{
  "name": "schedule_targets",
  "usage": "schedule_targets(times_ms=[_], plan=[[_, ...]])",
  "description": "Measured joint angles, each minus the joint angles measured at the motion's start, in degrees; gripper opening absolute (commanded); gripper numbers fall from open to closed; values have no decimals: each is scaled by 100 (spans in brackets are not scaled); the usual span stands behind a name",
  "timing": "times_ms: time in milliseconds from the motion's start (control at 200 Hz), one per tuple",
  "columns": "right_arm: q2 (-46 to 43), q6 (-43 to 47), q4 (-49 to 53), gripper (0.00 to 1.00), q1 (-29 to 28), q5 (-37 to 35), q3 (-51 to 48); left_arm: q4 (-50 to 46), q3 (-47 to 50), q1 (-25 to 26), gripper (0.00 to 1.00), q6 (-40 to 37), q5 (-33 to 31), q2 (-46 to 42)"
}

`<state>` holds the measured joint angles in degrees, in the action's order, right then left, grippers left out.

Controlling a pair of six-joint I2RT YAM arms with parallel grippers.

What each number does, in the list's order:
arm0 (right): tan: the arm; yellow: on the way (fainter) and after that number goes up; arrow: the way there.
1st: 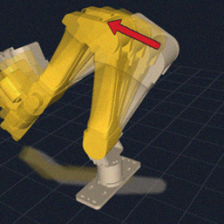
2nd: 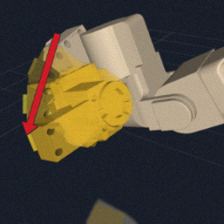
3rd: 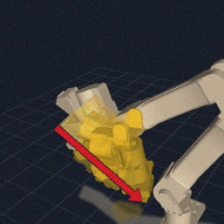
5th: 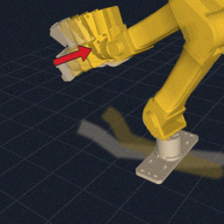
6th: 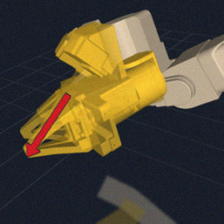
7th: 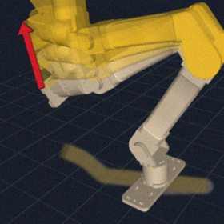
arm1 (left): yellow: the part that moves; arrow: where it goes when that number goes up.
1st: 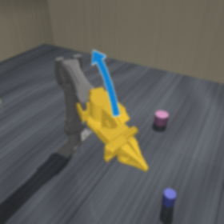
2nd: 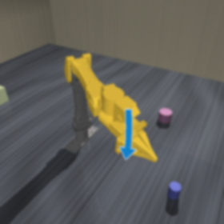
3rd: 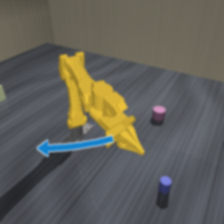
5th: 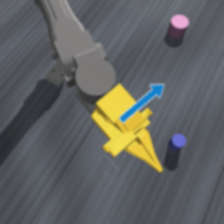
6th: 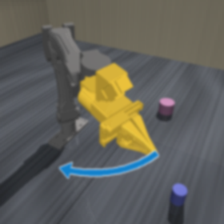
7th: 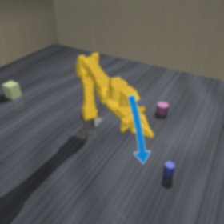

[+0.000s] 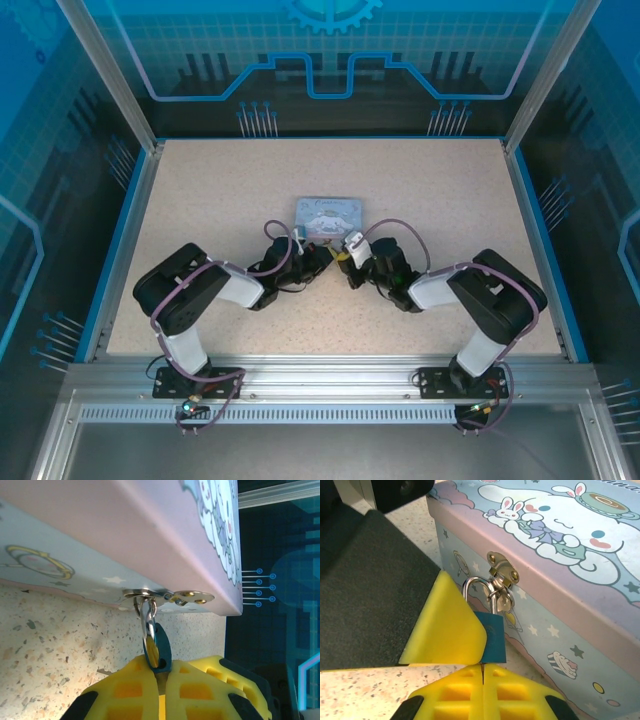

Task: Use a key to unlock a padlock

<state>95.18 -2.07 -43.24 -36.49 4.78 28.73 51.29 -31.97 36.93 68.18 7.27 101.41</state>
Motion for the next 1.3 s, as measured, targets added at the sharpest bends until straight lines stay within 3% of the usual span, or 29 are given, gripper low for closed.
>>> schedule_targets(times_ms=[345,600,815,1301], plan=[[-85,-1005,122,0,518,1246,-2,352,103,0,0,-63,151,28],[-404,-1191,299,34,619,1493,-59,468,107,4,0,-76,197,118],[-984,-1139,507,50,802,1561,-254,450,107,-7,0,-101,197,269],[-1593,-1211,2015,57,1058,1198,-140,721,105,-11,1,-59,181,627]])
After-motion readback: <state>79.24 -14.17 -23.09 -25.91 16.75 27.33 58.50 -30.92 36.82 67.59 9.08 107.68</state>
